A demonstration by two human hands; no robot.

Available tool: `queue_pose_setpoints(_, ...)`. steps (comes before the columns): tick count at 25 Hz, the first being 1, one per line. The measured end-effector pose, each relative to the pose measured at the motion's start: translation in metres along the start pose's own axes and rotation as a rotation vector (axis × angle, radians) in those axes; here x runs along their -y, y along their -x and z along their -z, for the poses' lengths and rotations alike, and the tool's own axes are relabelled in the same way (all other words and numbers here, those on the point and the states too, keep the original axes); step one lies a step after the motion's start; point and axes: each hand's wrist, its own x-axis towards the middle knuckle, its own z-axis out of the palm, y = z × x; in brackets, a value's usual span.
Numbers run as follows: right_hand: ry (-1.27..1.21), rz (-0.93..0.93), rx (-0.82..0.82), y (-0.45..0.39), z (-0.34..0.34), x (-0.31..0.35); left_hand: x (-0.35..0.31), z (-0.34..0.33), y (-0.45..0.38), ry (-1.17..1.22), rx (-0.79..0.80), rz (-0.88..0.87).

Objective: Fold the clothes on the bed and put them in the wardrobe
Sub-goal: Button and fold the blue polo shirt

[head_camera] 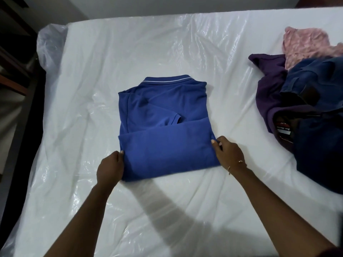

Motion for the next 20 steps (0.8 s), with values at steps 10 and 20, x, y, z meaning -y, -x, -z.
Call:
queue_pose_setpoints(10,0.351,0.869,-0.406,-0.042,0.026,-0.025,0.021,0.012,-0.022,-0.39,-0.158,-0.938)
queue_pose_setpoints(20,0.119,0.808,-0.19,-0.076,-0.002,-0.017,0.016,0.019,-0.043,-0.287,0.157,-0.966)
